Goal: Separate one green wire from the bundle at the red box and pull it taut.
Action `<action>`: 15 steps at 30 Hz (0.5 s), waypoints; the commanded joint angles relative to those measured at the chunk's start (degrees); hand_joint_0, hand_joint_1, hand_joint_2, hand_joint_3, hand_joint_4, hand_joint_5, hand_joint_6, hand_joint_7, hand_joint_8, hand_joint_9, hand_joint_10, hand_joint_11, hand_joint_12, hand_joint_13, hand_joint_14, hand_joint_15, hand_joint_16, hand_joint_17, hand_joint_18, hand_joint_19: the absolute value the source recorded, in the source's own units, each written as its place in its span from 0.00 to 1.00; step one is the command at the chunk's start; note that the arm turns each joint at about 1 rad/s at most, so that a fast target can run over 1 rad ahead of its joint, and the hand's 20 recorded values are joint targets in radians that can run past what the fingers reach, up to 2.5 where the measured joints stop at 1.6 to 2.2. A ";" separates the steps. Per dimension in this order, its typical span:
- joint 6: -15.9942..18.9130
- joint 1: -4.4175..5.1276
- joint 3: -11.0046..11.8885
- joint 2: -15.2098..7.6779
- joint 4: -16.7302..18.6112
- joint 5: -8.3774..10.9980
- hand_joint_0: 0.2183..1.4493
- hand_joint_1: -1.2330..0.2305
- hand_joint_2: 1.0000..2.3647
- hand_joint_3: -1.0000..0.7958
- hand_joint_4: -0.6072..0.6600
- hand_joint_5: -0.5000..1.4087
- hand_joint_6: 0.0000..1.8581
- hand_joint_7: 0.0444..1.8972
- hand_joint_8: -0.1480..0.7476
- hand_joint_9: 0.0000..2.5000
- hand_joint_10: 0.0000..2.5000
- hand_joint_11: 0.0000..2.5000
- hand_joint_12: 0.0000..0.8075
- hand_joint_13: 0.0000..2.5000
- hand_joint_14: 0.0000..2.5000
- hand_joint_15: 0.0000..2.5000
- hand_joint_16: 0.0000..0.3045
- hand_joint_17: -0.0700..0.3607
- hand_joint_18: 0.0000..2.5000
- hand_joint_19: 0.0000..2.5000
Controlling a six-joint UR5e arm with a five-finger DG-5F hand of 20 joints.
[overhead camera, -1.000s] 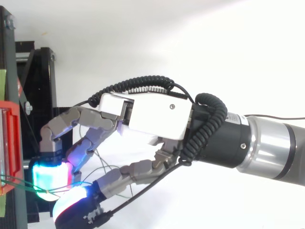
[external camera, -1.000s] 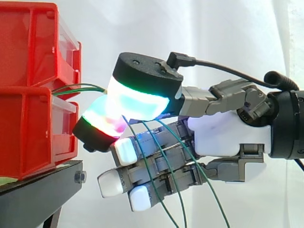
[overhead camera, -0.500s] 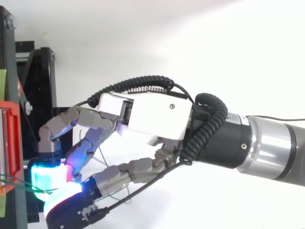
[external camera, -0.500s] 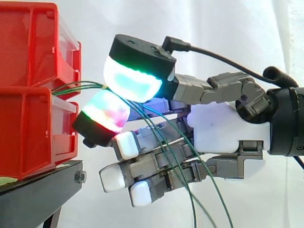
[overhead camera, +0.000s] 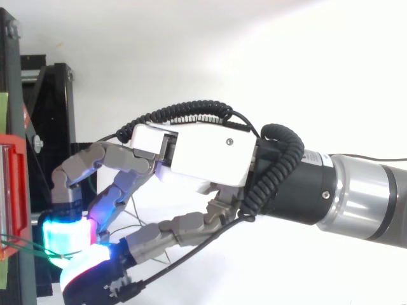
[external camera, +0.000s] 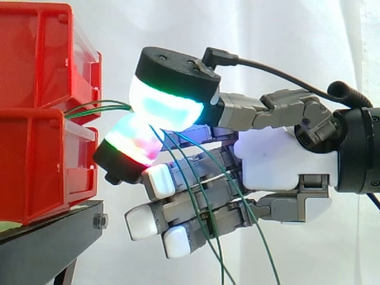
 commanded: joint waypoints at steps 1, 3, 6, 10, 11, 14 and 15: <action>0.00 -0.08 0.05 0.00 -0.26 0.00 0.44 0.21 0.00 0.28 0.50 0.17 0.51 0.53 0.47 0.42 0.01 0.27 0.41 0.37 0.01 0.19 0.15 0.41 0.32 0.24; 0.00 -0.17 -0.04 0.00 -0.35 0.00 0.42 0.21 0.00 0.28 0.51 0.17 0.51 0.53 0.47 0.43 0.01 0.28 0.41 0.37 0.01 0.19 0.15 0.40 0.33 0.24; 0.00 -0.17 0.05 0.00 -0.79 0.00 0.39 0.23 0.00 0.28 0.53 0.18 0.50 0.53 0.47 0.44 0.01 0.28 0.40 0.38 0.01 0.19 0.15 0.40 0.33 0.24; 0.44 -0.17 -0.04 0.00 -1.05 0.00 0.30 0.33 0.00 0.28 0.56 0.18 0.50 0.52 0.48 0.46 0.01 0.28 0.41 0.39 0.01 0.19 0.15 0.41 0.34 0.25; 0.53 -0.17 -0.04 0.00 -1.05 0.00 0.29 0.33 0.00 0.28 0.57 0.18 0.50 0.53 0.48 0.46 0.01 0.28 0.41 0.39 0.01 0.19 0.15 0.41 0.34 0.25; 0.62 -0.17 0.05 0.00 -1.05 0.00 0.25 0.39 0.00 0.28 0.57 0.19 0.49 0.53 0.50 0.47 0.01 0.27 0.44 0.40 0.01 0.20 0.16 0.42 0.35 0.26; 0.62 -0.17 -0.04 0.00 -1.14 0.00 0.24 0.40 0.00 0.28 0.57 0.19 0.49 0.53 0.50 0.47 0.01 0.27 0.45 0.40 0.01 0.20 0.17 0.43 0.35 0.26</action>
